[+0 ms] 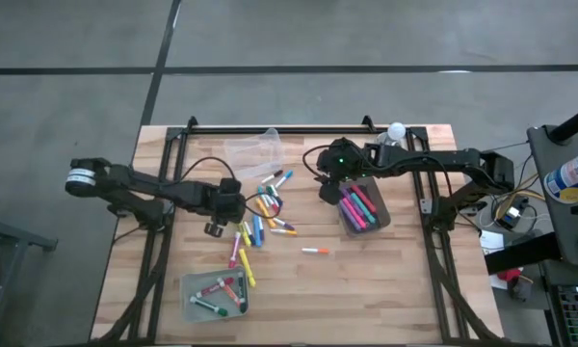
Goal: Pick & Place Markers
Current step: Put the top yellow highlighter pen into the black bin
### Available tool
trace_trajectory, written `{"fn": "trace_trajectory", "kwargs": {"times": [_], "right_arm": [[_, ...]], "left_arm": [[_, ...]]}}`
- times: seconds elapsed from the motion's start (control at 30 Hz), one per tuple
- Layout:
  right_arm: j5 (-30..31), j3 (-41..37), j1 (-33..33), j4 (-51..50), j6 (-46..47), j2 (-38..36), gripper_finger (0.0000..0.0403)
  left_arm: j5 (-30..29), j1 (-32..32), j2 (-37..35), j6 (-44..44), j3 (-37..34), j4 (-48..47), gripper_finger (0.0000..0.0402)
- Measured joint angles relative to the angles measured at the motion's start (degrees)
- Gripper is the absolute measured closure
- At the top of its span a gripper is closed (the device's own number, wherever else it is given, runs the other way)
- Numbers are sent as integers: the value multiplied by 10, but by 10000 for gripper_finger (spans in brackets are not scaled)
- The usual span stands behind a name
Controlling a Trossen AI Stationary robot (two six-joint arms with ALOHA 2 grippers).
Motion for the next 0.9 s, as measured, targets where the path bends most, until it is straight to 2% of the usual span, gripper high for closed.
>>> {"fn": "trace_trajectory", "kwargs": {"times": [0.3, 0.47, 0.9], "right_arm": [[0, 0, 0, 14, -2, 0, 262], [0, 0, 0, 30, 0, 0, 268], [0, 0, 0, 31, 15, 0, 272]], "left_arm": [[-3, -39, 0, 27, -18, 51, 229], [22, -45, 6, 29, -21, 81, 229], [22, -45, 93, 45, -17, 84, 233]]}}
